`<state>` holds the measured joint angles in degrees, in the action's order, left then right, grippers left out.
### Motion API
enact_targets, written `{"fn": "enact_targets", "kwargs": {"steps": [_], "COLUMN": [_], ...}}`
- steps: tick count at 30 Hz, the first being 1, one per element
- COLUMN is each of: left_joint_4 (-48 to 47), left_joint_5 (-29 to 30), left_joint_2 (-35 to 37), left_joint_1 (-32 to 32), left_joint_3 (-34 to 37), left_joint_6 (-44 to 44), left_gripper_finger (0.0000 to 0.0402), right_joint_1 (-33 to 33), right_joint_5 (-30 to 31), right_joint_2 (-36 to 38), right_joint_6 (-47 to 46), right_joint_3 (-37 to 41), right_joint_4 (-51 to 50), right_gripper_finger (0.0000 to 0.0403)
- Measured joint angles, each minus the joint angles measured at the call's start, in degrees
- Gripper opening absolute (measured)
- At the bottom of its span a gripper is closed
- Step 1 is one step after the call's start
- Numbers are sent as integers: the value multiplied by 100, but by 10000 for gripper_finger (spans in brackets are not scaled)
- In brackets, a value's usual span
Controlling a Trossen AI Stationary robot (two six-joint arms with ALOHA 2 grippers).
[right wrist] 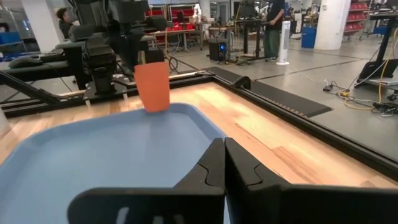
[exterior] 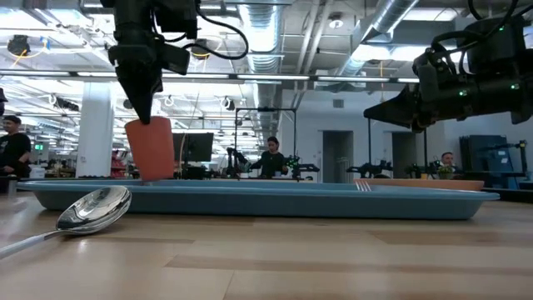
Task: Pick and place plate/cup/fork/spoon on tray
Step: Put the orange cup on the blue serving tray
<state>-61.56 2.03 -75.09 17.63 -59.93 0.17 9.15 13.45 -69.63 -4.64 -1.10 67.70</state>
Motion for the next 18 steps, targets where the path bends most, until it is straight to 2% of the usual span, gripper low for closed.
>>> {"fn": "enact_targets", "kwargs": {"steps": [5, 18], "left_joint_4": [-20, 561], "left_joint_5": [334, 282], "left_joint_2": [0, 0], "left_joint_1": [3, 81], "left_joint_3": [60, 60], "left_joint_6": [-44, -194], "left_gripper_finger": [0, 0], "right_joint_1": [2, 0], "right_joint_5": [2, 9], "right_joint_2": [0, 0], "right_joint_6": [2, -50], "right_joint_3": [0, 0], "right_joint_4": [0, 40], "right_gripper_finger": [11, 11]}}
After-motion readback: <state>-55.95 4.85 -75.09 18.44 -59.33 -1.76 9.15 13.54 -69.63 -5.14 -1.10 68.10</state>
